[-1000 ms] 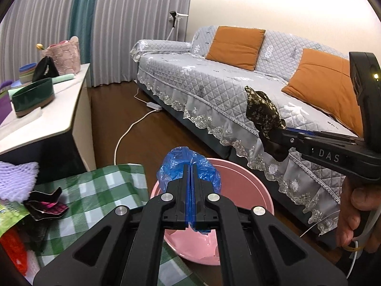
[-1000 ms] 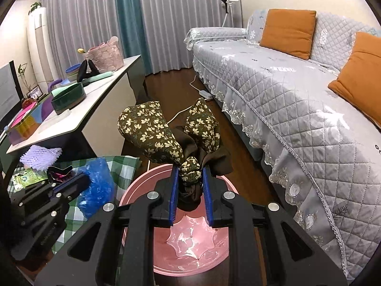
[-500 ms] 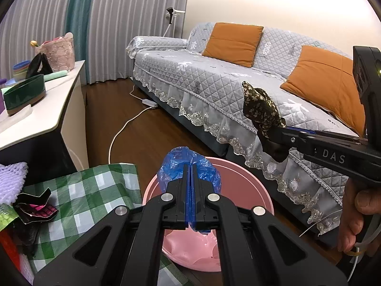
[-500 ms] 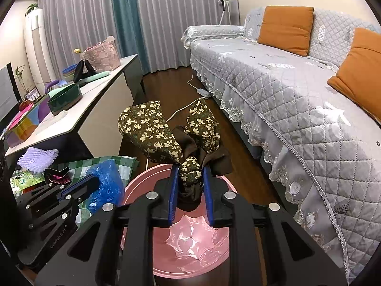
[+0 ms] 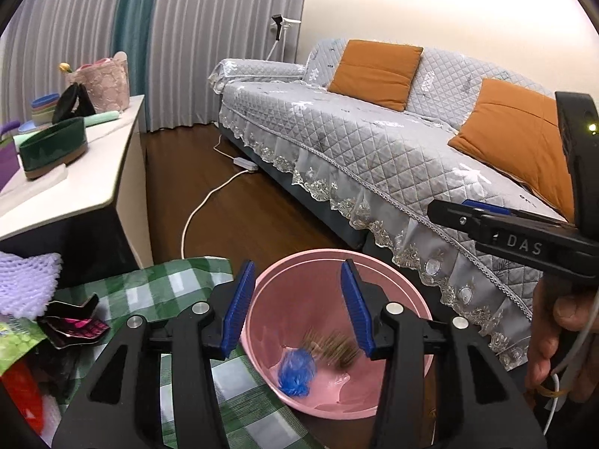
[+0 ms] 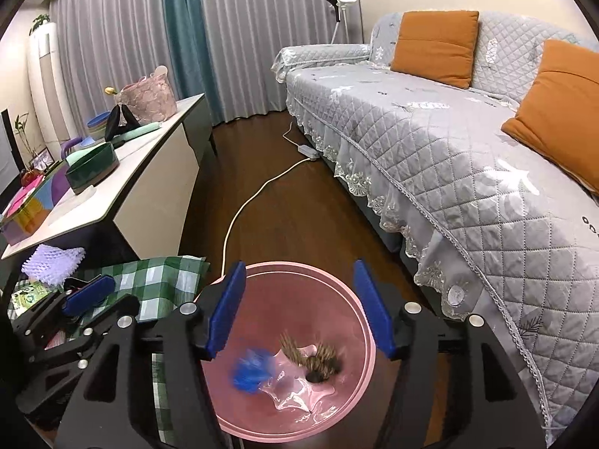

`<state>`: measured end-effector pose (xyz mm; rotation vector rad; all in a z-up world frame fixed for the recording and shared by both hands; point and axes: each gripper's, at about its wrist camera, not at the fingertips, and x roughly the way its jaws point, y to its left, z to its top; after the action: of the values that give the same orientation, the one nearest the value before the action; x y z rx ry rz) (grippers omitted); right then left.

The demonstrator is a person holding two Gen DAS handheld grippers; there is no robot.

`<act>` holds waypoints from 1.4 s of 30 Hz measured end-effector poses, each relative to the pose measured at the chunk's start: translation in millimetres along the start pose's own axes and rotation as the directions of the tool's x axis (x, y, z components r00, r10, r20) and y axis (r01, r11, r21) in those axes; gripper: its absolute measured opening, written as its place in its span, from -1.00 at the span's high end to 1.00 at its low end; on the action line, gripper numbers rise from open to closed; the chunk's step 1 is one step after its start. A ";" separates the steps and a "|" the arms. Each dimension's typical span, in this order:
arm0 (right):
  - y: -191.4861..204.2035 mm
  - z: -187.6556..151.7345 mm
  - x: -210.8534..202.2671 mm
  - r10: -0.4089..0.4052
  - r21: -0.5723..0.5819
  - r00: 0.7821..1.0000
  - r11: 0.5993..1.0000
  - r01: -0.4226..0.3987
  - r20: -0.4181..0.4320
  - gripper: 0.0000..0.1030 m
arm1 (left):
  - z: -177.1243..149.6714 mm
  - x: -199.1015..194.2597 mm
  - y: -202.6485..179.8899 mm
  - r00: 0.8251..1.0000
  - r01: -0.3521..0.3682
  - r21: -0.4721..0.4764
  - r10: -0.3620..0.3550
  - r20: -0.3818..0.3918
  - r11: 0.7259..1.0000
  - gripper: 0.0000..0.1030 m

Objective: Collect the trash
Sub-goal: 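Open both tools to drop the cloth and blue bag into the bin, then move both open tools back toward the trash on the table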

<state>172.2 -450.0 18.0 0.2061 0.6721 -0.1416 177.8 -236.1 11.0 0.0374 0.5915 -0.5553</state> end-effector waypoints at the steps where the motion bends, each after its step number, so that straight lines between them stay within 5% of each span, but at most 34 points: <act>1: 0.9 0.3 -0.9 0.002 -0.001 1.000 1.000 -0.002 0.003 -0.18 | 0.9 -2.5 0.7 1.000 -0.003 -0.001 0.003 0.002 1.000 0.10; 15: 33.9 1.4 -36.5 0.049 -0.030 0.997 0.998 -0.048 0.051 -0.18 | 0.0 -76.3 22.0 0.996 -0.065 -0.027 0.067 0.057 0.998 0.14; 28: 96.0 -8.2 -84.7 0.181 -0.068 0.978 0.982 -0.174 0.108 -0.18 | -14.6 -165.2 56.4 0.985 -0.131 -0.055 0.136 0.106 0.990 0.51; 42: 190.9 -40.2 -84.0 0.380 -0.166 0.923 0.916 -0.366 0.060 0.10 | -35.0 -261.9 162.5 0.931 -0.304 -0.192 0.334 0.150 0.933 0.62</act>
<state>120.4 -250.0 67.6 0.1773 0.5382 0.2672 61.6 36.4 103.0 -0.0727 0.4407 -0.1866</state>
